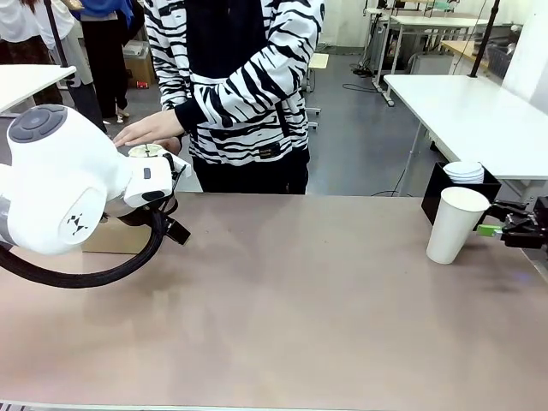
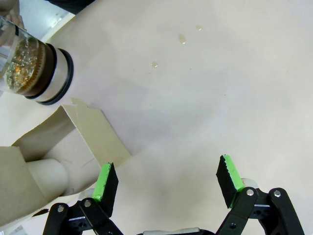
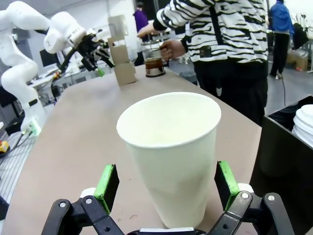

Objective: Pour a drink into a cup and package it in a carrier.
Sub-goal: Pick up the 600 ml Paper Cup and place it in the middle top area of the table.

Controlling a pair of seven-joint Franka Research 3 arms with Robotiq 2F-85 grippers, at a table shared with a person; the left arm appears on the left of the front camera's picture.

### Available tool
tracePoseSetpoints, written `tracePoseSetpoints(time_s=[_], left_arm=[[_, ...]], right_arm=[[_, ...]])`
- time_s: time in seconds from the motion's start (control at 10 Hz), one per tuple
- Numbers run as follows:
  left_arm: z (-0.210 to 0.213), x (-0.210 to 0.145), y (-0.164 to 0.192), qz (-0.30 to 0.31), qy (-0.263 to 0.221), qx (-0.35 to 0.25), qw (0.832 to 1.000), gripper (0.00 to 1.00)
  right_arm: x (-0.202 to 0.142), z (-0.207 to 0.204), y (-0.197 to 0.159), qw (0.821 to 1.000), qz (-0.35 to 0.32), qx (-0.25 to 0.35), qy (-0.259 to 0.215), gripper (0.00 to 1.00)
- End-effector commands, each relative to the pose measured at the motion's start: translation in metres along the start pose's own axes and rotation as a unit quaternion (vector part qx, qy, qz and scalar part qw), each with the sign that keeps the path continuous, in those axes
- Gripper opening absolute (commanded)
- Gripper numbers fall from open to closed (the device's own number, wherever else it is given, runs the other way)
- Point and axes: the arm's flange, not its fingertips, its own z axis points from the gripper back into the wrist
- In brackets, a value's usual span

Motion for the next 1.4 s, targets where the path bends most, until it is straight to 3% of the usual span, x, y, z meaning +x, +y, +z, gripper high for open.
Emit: tracePoseSetpoints(time_s=[0.0,0.7,1.3], left_arm=[[0.000,0.000,0.000,-0.001,-0.001,-0.001,1.000,1.00],[0.000,0.000,0.000,-0.001,-0.001,-0.001,1.000,1.00],[0.000,0.000,0.000,-0.001,-0.001,-0.001,1.000,1.00]], right_arm=[[-0.010,-0.005,-0.013,1.000,0.008,0.018,-0.019,1.00],[-0.030,-0.034,-0.018,0.997,0.023,0.033,-0.072,1.00],[-0.031,-0.072,-0.024,0.996,0.014,0.069,-0.047,1.00]])
